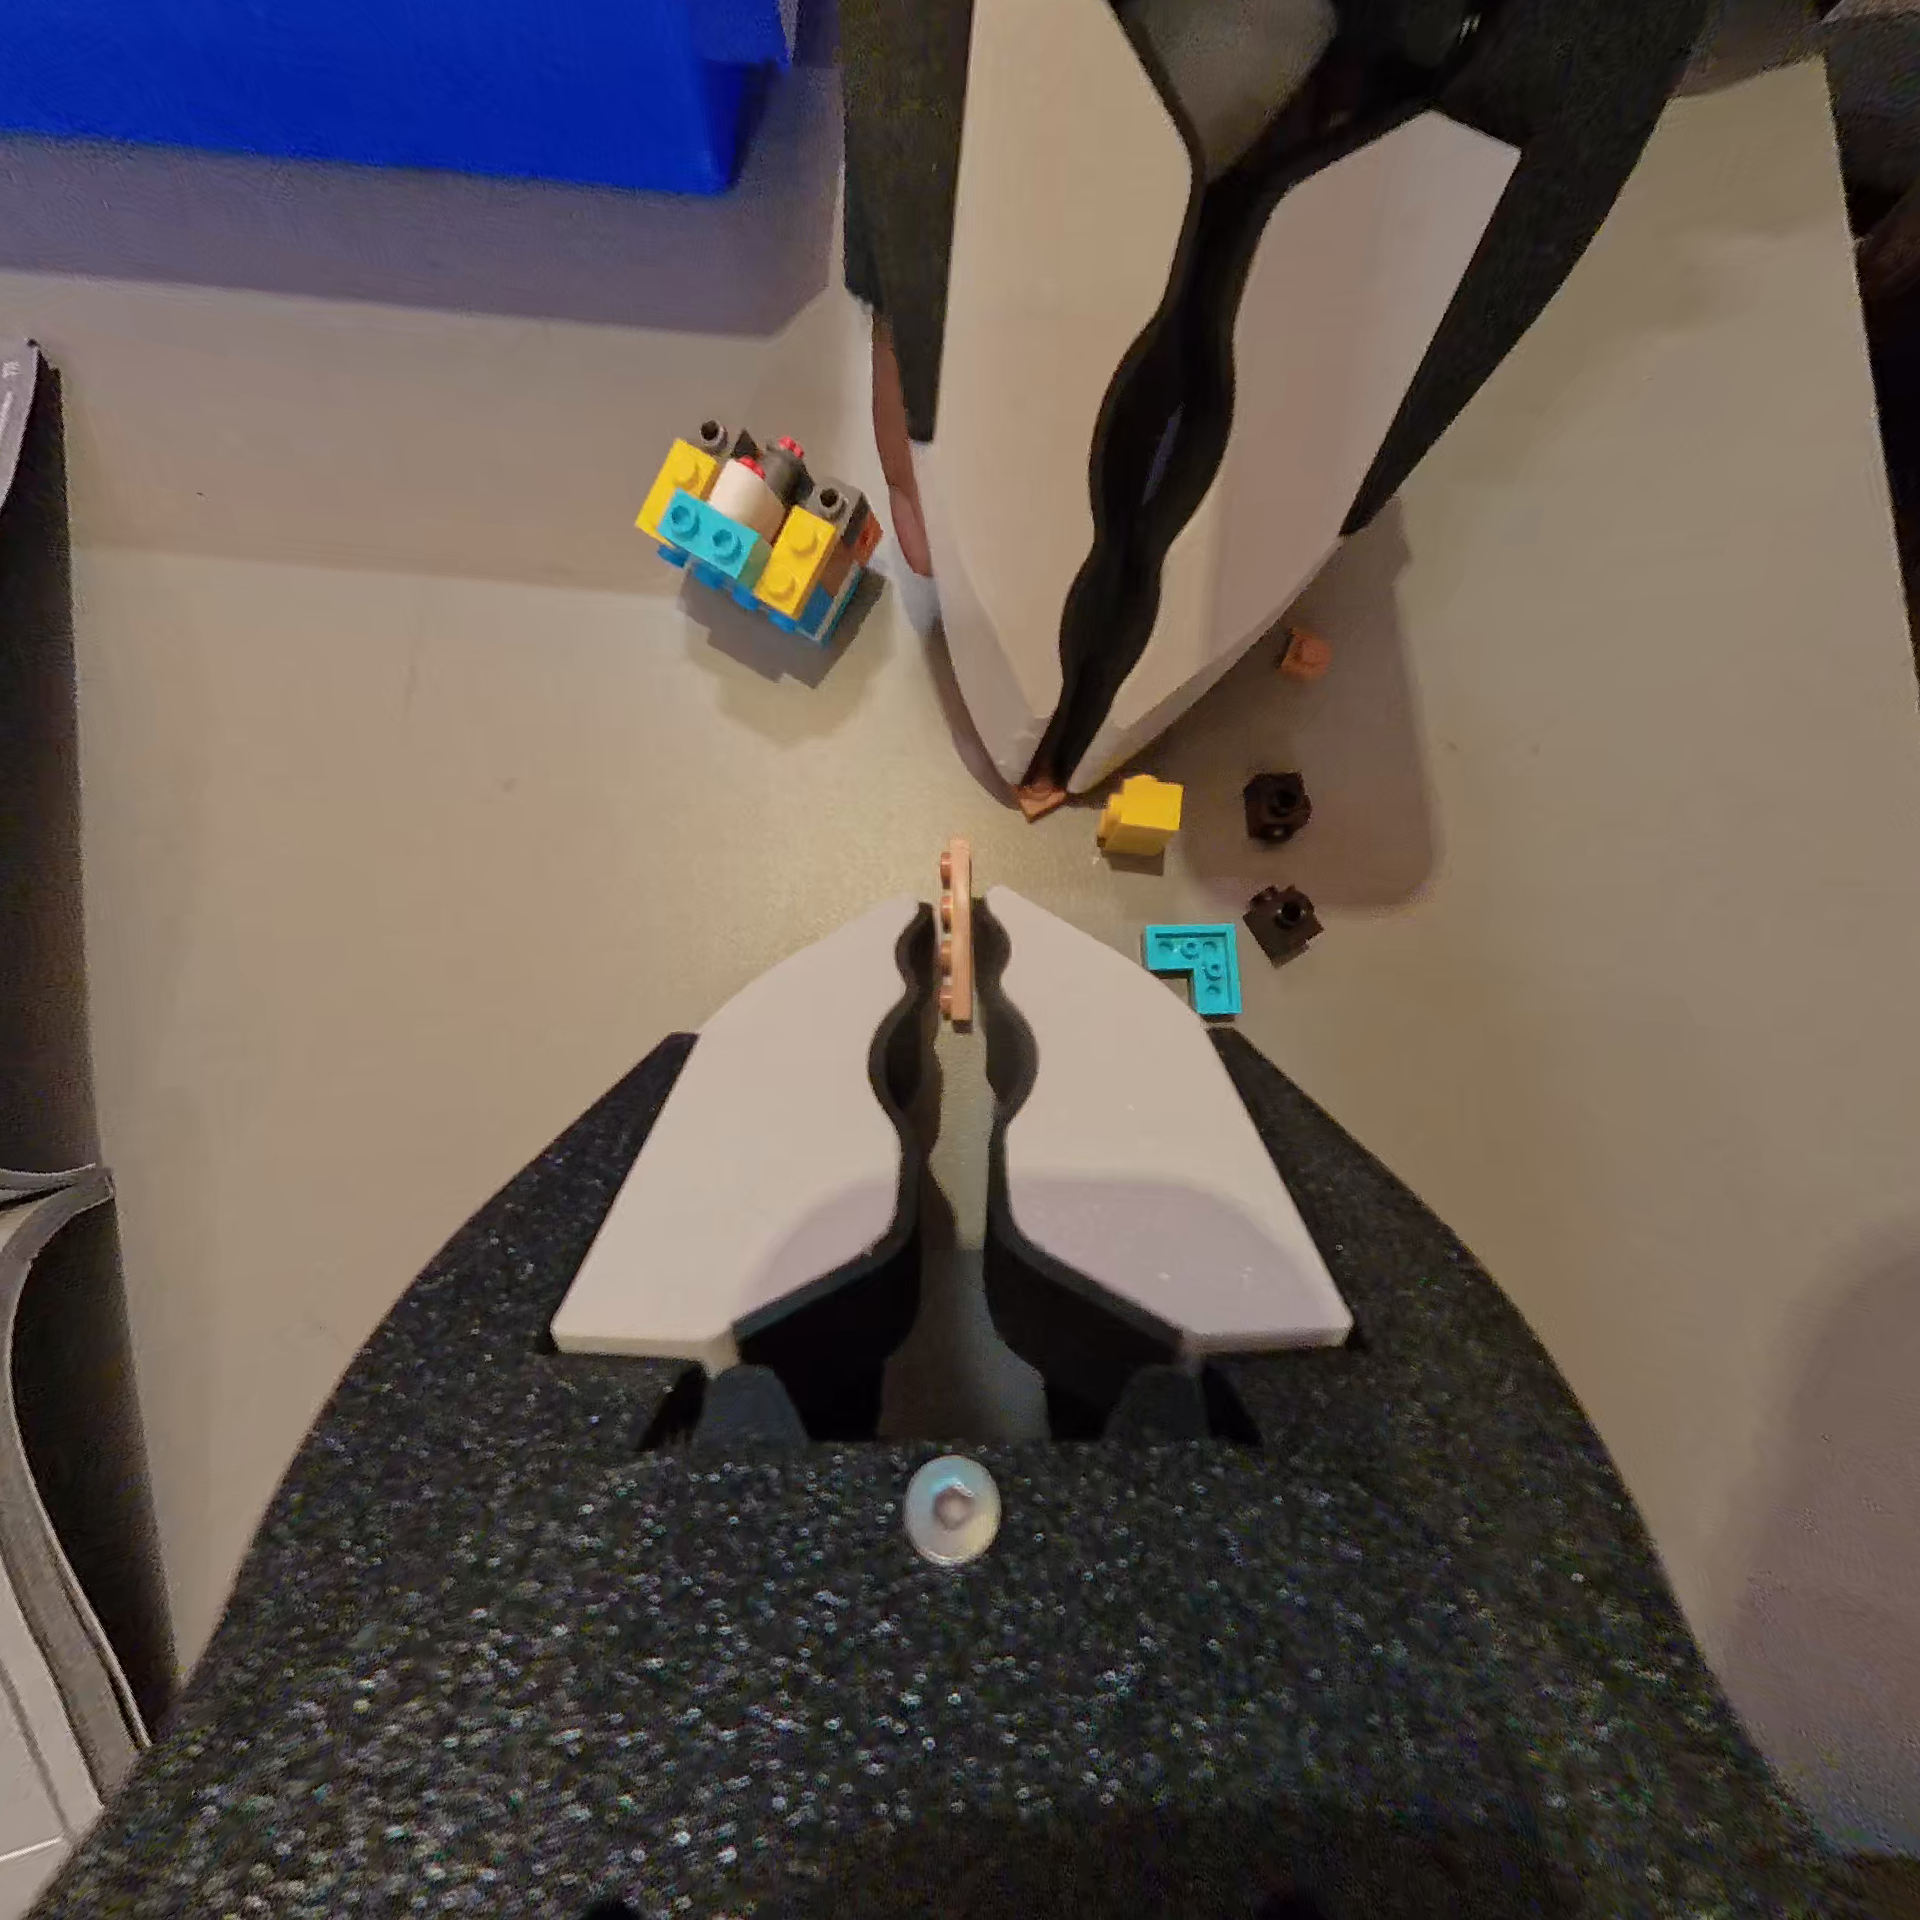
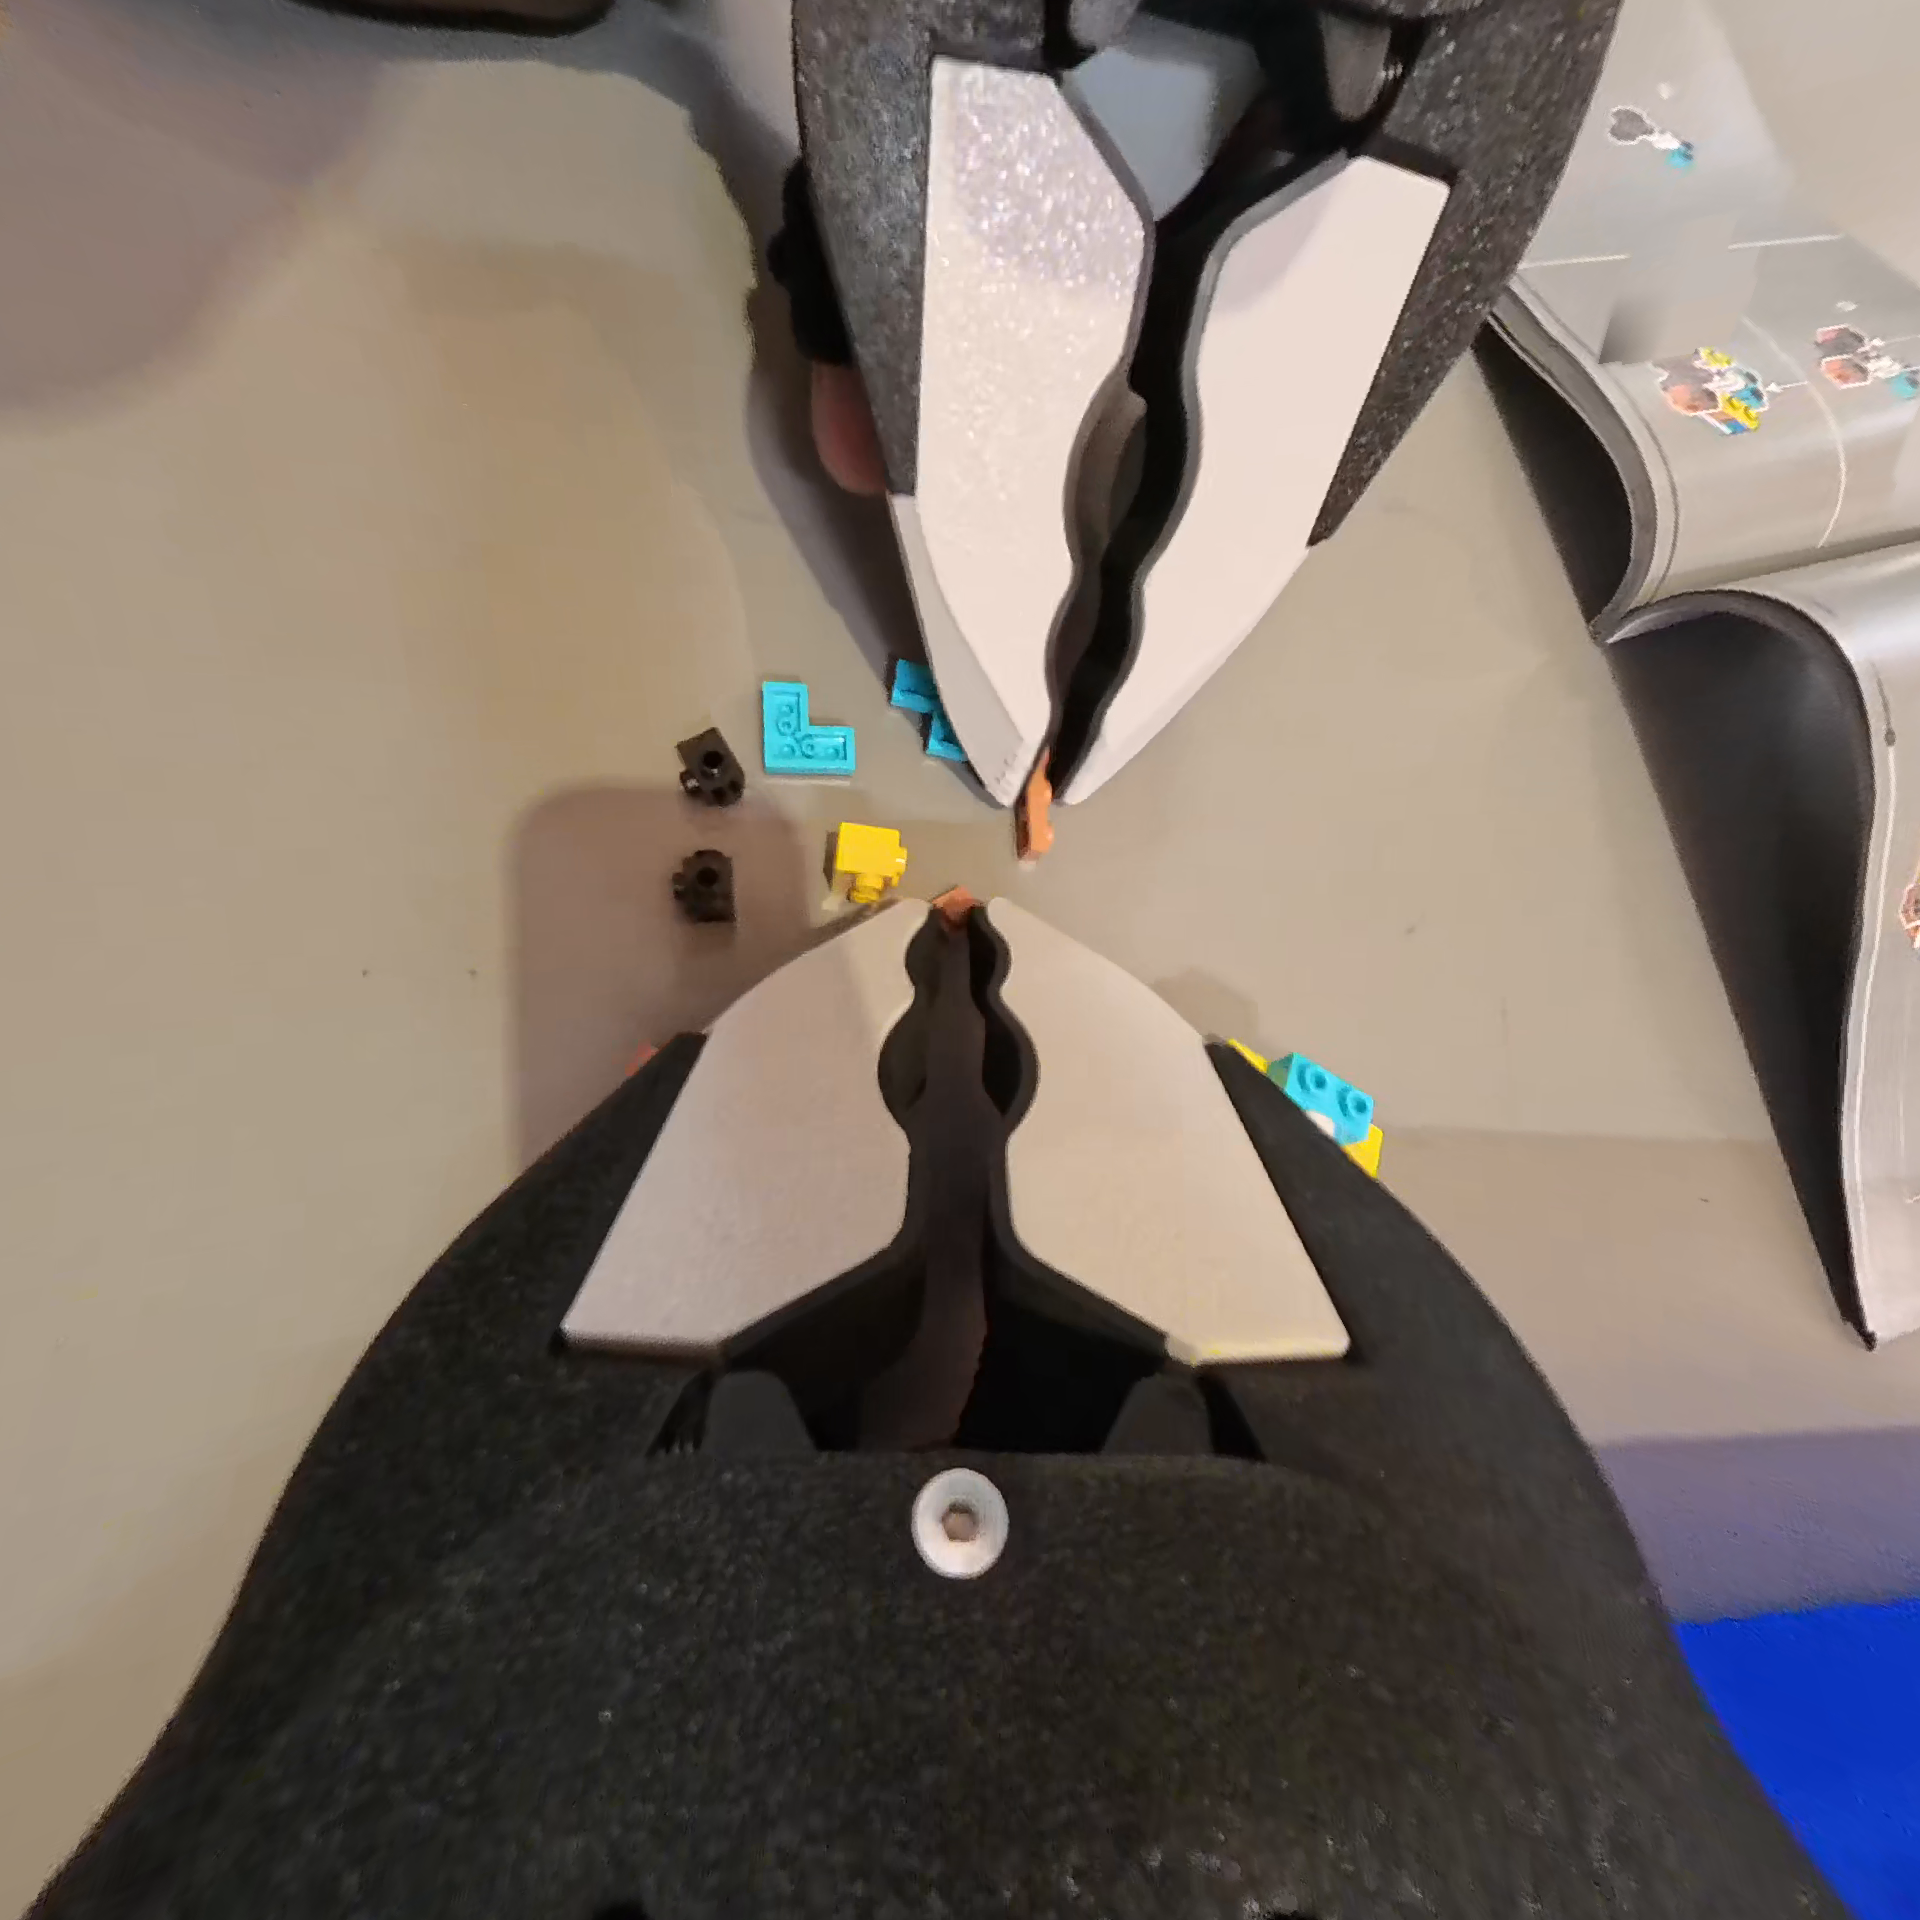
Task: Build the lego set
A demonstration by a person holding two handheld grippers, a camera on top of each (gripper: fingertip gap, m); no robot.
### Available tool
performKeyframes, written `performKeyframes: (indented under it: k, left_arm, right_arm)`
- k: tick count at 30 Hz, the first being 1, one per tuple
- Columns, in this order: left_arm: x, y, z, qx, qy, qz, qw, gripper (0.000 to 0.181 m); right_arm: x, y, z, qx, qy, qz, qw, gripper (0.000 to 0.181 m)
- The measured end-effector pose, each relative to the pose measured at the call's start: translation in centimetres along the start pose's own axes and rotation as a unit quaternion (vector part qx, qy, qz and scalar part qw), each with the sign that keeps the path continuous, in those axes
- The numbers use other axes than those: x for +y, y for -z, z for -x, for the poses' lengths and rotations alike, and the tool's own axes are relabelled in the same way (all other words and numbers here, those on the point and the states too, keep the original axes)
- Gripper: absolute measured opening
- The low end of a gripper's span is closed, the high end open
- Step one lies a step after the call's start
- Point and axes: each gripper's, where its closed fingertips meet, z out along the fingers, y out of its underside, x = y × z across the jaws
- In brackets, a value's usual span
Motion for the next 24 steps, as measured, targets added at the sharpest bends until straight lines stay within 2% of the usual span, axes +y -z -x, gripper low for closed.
performKeyframes:
  k: [8,13,17,24]
  left_arm:
    - [-0.7,0.7,0.4,-0.016,-0.022,-0.024,0.999,0.015]
    - [-1.2,1.0,-0.4,-0.011,-0.069,-0.036,0.997,0.016]
    - [-1.0,0.9,-0.9,-0.002,-0.079,-0.030,0.996,0.016]
    - [-1.2,1.3,-0.8,-0.011,-0.076,-0.035,0.996,0.015]
  right_arm:
    - [-0.6,0.8,-0.6,-0.003,-0.049,-0.033,0.998,0.000]
    - [-0.3,0.6,-0.2,-0.009,-0.025,-0.024,0.999,0.000]
    - [-0.2,-0.1,0.5,-0.027,-0.007,-0.011,1.000,0.008]
    - [-0.5,-0.5,0.2,-0.024,-0.025,-0.008,0.999,0.013]
